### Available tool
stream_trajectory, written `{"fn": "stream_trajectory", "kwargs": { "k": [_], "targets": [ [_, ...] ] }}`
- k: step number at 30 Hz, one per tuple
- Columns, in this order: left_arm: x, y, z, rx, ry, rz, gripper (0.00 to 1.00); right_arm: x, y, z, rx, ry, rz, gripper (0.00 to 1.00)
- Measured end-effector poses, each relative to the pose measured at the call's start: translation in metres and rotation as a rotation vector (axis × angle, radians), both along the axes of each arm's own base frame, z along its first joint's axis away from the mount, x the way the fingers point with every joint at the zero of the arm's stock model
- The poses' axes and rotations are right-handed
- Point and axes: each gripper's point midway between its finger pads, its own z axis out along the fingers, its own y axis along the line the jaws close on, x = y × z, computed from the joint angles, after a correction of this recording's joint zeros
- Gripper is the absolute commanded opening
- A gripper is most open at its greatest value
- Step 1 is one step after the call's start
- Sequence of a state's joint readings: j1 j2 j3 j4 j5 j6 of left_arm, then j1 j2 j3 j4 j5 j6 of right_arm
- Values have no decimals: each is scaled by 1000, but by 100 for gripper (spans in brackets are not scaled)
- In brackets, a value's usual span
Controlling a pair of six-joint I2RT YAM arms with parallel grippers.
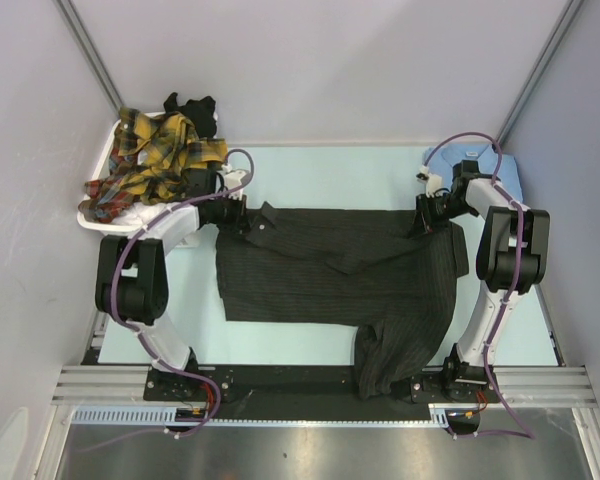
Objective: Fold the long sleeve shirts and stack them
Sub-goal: Fold the shirt
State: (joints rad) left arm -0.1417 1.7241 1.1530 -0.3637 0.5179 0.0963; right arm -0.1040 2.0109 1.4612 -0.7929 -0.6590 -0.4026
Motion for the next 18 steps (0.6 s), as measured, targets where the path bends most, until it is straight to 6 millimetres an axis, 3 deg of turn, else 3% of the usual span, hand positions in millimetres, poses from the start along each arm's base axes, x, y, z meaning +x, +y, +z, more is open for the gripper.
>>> {"fn": "stream_trajectory", "kwargs": {
  "k": [5,12,18],
  "targets": [
    [9,27,-17,51,18,81,0,1,-1,2,-5,-10,11,23],
    [9,31,-29,84,37,95,0,6,-1,10,-6,-22,14,25],
    [9,38,-38,118,52,118,0,31,-6,39,-9,-110,8,27]
  ]
}}
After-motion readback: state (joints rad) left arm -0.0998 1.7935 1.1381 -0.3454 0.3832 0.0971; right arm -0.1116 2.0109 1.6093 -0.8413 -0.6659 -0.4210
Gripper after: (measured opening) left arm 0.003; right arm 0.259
